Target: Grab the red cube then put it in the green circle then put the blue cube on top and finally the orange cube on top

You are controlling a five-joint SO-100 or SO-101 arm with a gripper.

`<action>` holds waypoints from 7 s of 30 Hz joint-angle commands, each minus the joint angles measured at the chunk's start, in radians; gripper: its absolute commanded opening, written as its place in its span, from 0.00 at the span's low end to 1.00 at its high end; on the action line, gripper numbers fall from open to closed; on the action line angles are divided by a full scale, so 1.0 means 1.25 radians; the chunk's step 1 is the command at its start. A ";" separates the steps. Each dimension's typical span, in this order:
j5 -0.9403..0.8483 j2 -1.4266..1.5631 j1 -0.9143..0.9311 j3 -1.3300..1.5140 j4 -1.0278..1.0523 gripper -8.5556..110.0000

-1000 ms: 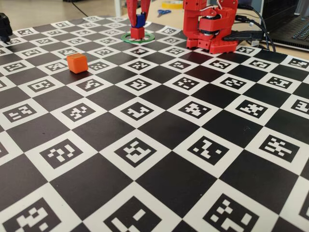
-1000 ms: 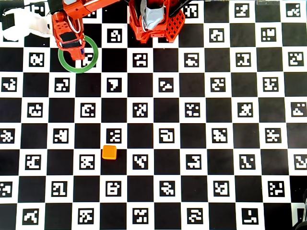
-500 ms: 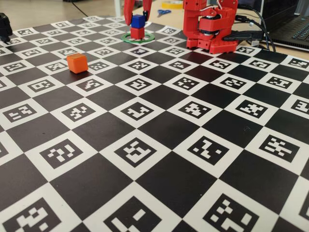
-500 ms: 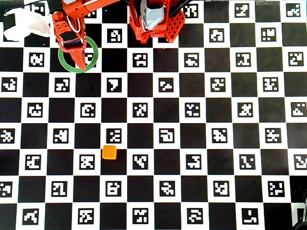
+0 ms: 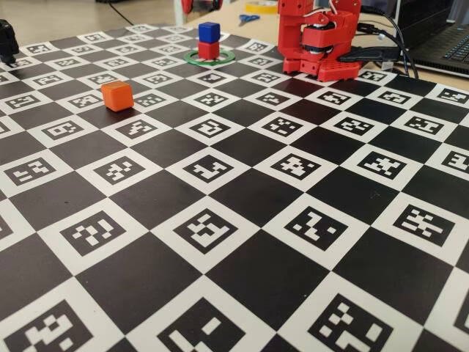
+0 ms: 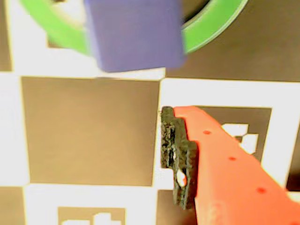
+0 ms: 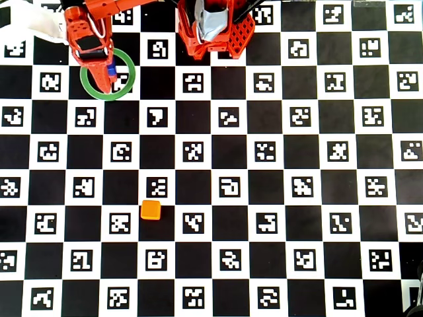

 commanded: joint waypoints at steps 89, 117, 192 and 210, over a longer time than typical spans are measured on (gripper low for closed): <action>0.773 -0.691 -0.712 -0.503 -0.218 0.42; 0.767 -0.690 -0.699 -0.499 -0.233 0.40; 0.028 0.166 -0.080 0.080 0.001 0.14; -0.145 0.201 0.060 0.188 -0.077 0.14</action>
